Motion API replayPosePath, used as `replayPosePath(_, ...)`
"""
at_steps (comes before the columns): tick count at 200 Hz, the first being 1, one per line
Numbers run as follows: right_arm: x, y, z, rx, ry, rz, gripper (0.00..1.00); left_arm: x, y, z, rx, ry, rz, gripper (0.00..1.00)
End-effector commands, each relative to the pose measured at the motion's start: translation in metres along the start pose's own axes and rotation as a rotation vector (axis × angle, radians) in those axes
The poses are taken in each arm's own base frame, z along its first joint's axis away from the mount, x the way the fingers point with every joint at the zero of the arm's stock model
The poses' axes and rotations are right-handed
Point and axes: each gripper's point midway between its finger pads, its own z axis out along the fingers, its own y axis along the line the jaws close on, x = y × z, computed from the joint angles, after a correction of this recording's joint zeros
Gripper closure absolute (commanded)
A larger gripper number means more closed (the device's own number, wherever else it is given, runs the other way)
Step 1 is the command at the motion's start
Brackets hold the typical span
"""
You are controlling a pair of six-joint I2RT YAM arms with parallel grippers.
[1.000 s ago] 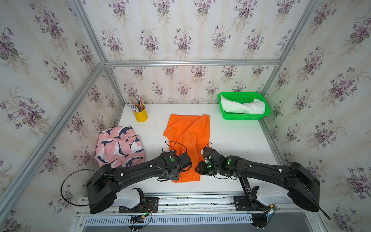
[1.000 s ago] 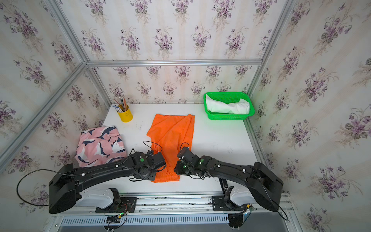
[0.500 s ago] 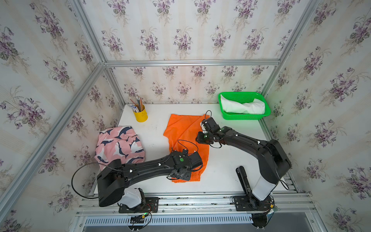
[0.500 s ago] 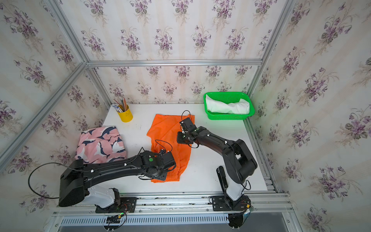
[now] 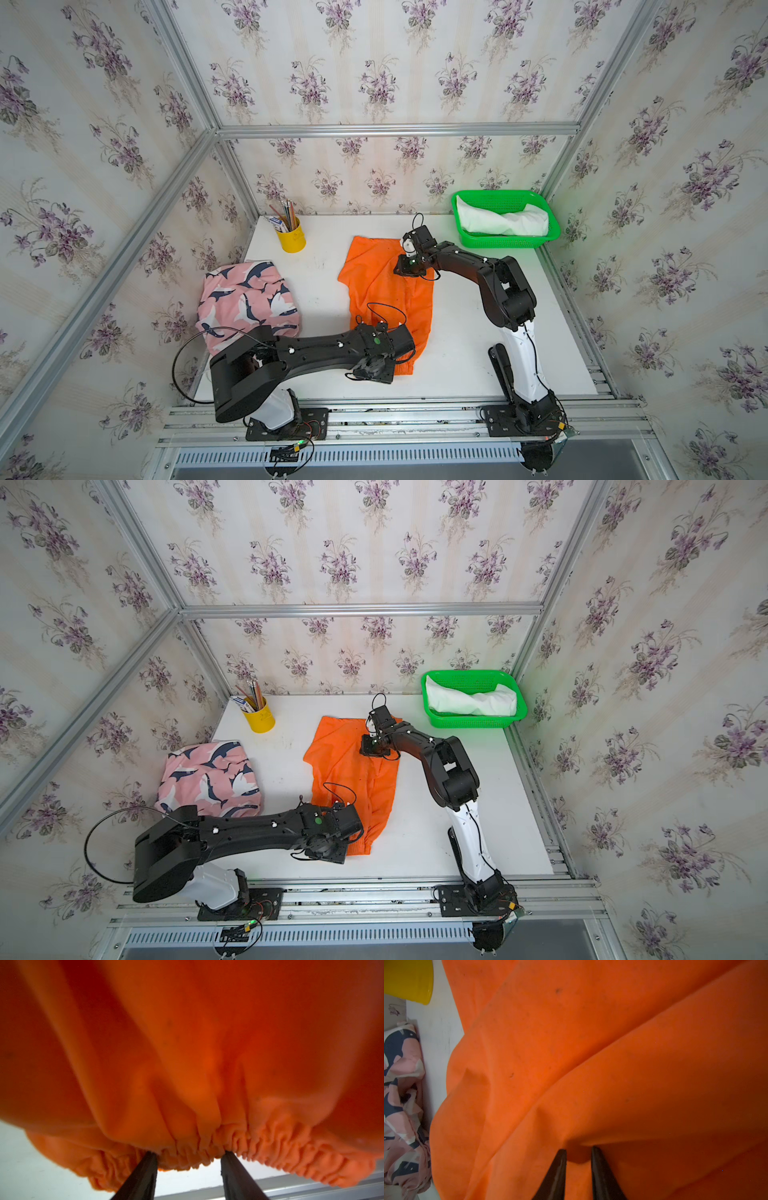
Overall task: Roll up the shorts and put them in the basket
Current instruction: Adjust the shorts at the center of the board.
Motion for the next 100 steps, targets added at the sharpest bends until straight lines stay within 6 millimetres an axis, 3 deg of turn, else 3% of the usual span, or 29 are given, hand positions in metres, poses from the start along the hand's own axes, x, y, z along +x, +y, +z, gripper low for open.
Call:
replayPosePath(1, 0.034, -0.057, -0.002, 0.15, 0.091, 0.092, 0.75, 0.006, 0.037, 0.002, -0.086, 0.024, -0.059, 0.46)
replayPosePath(18, 0.051, -0.074, -0.016, 0.169, 0.096, 0.116, 0.76, -0.001, 0.055, 0.004, -0.075, 0.019, -0.099, 0.46)
replayPosePath(50, 0.09, -0.086, -0.046, 0.212, 0.112, 0.134, 0.76, -0.027, 0.086, 0.003, -0.046, 0.01, -0.155, 0.46)
replayPosePath(77, 0.132, -0.087, -0.071, 0.189, 0.115, 0.197, 0.76, -0.057, 0.11, 0.002, -0.009, -0.011, -0.224, 0.46)
replayPosePath(100, 0.17, -0.077, -0.091, 0.105, 0.106, 0.259, 0.76, -0.086, 0.123, 0.004, 0.047, -0.04, -0.282, 0.46)
